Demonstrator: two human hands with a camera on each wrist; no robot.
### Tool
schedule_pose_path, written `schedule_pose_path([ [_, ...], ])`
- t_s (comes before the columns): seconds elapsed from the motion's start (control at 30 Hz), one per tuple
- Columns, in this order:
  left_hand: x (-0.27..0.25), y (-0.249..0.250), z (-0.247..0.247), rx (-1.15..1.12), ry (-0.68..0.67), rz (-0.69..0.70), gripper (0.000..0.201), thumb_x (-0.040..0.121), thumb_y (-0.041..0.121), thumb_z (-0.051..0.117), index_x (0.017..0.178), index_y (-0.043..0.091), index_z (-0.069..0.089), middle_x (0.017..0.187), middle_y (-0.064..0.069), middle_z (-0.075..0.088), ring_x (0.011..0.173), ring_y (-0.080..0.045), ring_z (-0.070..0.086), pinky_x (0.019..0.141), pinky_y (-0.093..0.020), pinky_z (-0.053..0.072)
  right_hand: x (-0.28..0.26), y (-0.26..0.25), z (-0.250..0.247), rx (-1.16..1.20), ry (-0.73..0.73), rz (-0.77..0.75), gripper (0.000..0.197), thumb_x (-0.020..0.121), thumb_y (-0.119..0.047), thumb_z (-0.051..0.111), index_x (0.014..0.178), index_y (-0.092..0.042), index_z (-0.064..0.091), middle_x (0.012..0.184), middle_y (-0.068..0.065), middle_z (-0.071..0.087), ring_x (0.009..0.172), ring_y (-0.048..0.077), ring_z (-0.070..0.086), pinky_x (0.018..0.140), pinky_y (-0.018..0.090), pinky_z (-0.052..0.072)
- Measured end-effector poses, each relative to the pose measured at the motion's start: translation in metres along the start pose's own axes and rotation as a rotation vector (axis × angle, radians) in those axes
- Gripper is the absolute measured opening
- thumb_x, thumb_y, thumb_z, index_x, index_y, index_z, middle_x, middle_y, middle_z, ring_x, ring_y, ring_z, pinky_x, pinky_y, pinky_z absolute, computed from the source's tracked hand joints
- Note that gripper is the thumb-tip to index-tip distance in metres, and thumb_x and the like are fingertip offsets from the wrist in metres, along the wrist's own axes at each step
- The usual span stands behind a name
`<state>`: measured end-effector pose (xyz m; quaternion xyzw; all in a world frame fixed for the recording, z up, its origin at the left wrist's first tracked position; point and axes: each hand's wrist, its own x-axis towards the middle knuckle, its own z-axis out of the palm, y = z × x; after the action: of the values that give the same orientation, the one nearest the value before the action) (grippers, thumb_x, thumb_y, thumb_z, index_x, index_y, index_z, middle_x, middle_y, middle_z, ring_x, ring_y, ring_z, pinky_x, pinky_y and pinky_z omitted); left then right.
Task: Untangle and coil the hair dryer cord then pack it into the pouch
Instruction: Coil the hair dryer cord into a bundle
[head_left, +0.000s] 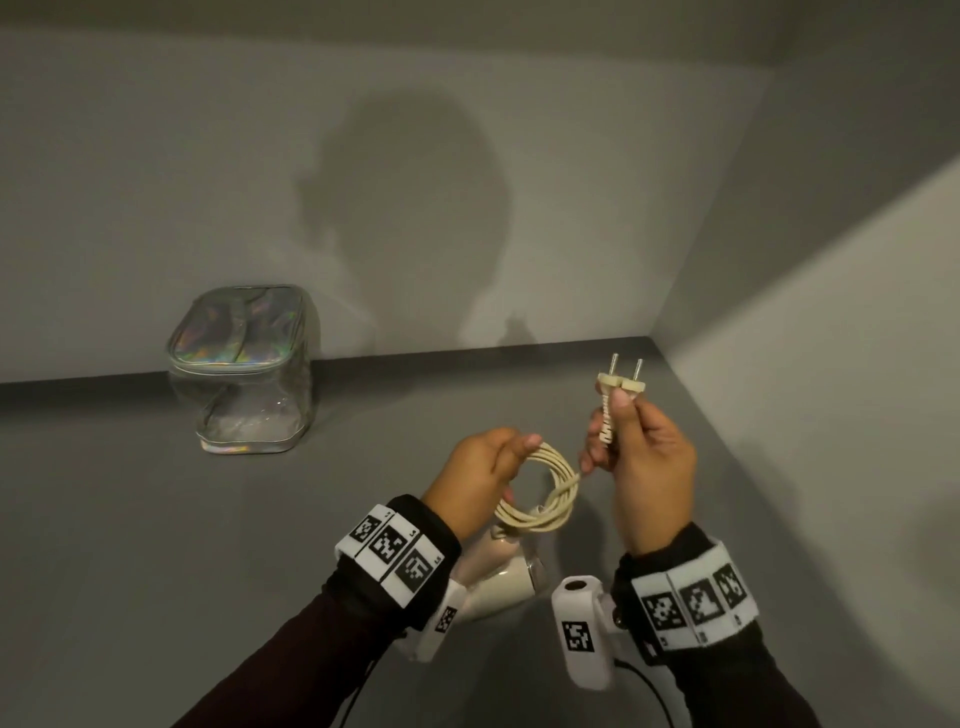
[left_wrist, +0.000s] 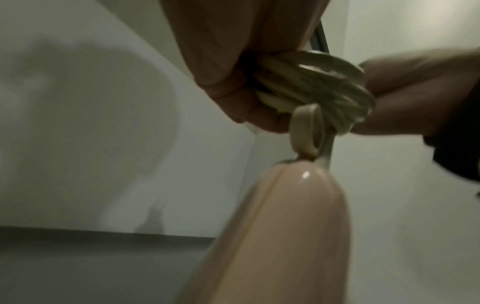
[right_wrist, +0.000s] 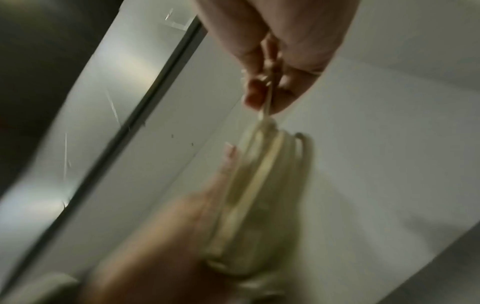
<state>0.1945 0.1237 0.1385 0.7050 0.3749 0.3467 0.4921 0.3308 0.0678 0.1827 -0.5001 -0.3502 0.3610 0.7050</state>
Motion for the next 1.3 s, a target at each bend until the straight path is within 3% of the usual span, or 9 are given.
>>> schedule_pose_path([
  [0.17,-0.004,0.014,0.003,0.007,-0.004,0.054,0.033,0.09,0.036,0.042,0.068,0.014,0.054,0.057,0.002,0.046,0.038,-0.002,0.046,0.042,-0.014,0.04,0.016,0.03,-0.005,-0.499,-0.085,0.123,0.017,0.086,-0.012,0.059,0.076,-0.001,0.067,0.06,0.007,0.058,0.037,-0.002,0.046,0.046,0.016,0.043],
  [0.3,-0.003,0.02,-0.006,0.047,-0.02,0.08,0.032,0.088,0.04,0.045,0.063,0.021,0.053,0.057,-0.001,0.048,0.04,-0.005,0.045,0.046,-0.022,0.041,0.012,0.033,-0.008,-0.682,-0.448,0.073,0.029,0.088,0.002,0.049,0.113,-0.004,0.062,0.101,-0.001,0.065,0.083,-0.009,0.06,0.07,-0.001,0.042],
  [0.4,-0.006,0.018,-0.008,0.136,-0.035,0.096,0.04,0.081,0.048,0.054,0.063,0.012,0.054,0.058,-0.006,0.05,0.049,-0.013,0.047,0.053,-0.035,0.043,0.013,0.024,-0.017,-0.6,-0.735,0.243,0.033,0.091,0.003,0.041,0.103,-0.019,0.062,0.072,-0.023,0.067,0.063,-0.014,0.057,0.061,0.004,0.042],
  [0.5,-0.003,0.019,-0.013,0.133,0.009,0.085,0.042,0.08,0.044,0.057,0.067,0.005,0.053,0.059,-0.007,0.054,0.05,-0.016,0.048,0.055,-0.037,0.044,0.01,0.022,-0.021,-0.446,-0.871,0.412,0.03,0.084,-0.008,0.044,0.1,-0.026,0.062,0.066,-0.015,0.062,0.058,-0.002,0.047,0.054,0.013,0.035],
  [0.67,0.004,0.015,-0.013,0.116,0.07,0.044,0.038,0.081,0.04,0.059,0.061,0.01,0.049,0.055,-0.002,0.045,0.053,-0.015,0.045,0.057,-0.031,0.04,0.008,0.033,-0.015,-0.126,-0.796,0.512,0.035,0.065,-0.012,0.049,0.098,-0.008,0.062,0.079,0.008,0.055,0.062,0.011,0.044,0.049,0.018,0.033],
  [0.83,0.009,0.006,-0.007,-0.018,0.01,-0.053,0.035,0.081,0.031,0.062,0.054,0.017,0.046,0.049,0.005,0.043,0.04,0.001,0.041,0.046,-0.011,0.035,0.007,0.051,-0.015,-0.12,-0.767,0.437,0.051,0.059,-0.021,0.074,0.105,-0.003,0.059,0.094,0.008,0.068,0.087,0.022,0.064,0.077,0.026,0.052],
  [1.03,0.014,0.008,-0.004,-0.161,0.013,-0.117,0.022,0.076,0.02,0.069,0.066,0.008,0.052,0.05,0.004,0.051,0.037,0.004,0.047,0.04,-0.009,0.038,0.007,0.052,-0.017,0.068,-0.635,0.472,0.072,0.044,-0.019,0.09,0.107,-0.008,0.056,0.088,0.007,0.072,0.082,0.02,0.067,0.076,0.028,0.056],
  [1.17,0.012,0.003,-0.004,-0.157,-0.039,-0.15,0.018,0.076,0.017,0.07,0.067,0.015,0.053,0.055,0.003,0.055,0.039,0.005,0.05,0.041,-0.009,0.04,0.005,0.045,-0.011,-0.301,-0.579,0.335,0.073,0.054,0.008,0.076,0.114,-0.02,0.043,0.091,0.013,0.067,0.082,0.026,0.065,0.079,0.038,0.054],
  [1.3,0.011,0.0,0.0,-0.123,-0.069,-0.169,0.018,0.077,0.021,0.068,0.068,0.019,0.053,0.056,0.004,0.058,0.042,0.004,0.054,0.045,-0.011,0.042,0.002,0.041,-0.004,-0.535,-0.598,0.164,0.071,0.063,0.01,0.07,0.113,-0.027,0.036,0.092,0.012,0.065,0.08,0.022,0.064,0.076,0.038,0.053],
])
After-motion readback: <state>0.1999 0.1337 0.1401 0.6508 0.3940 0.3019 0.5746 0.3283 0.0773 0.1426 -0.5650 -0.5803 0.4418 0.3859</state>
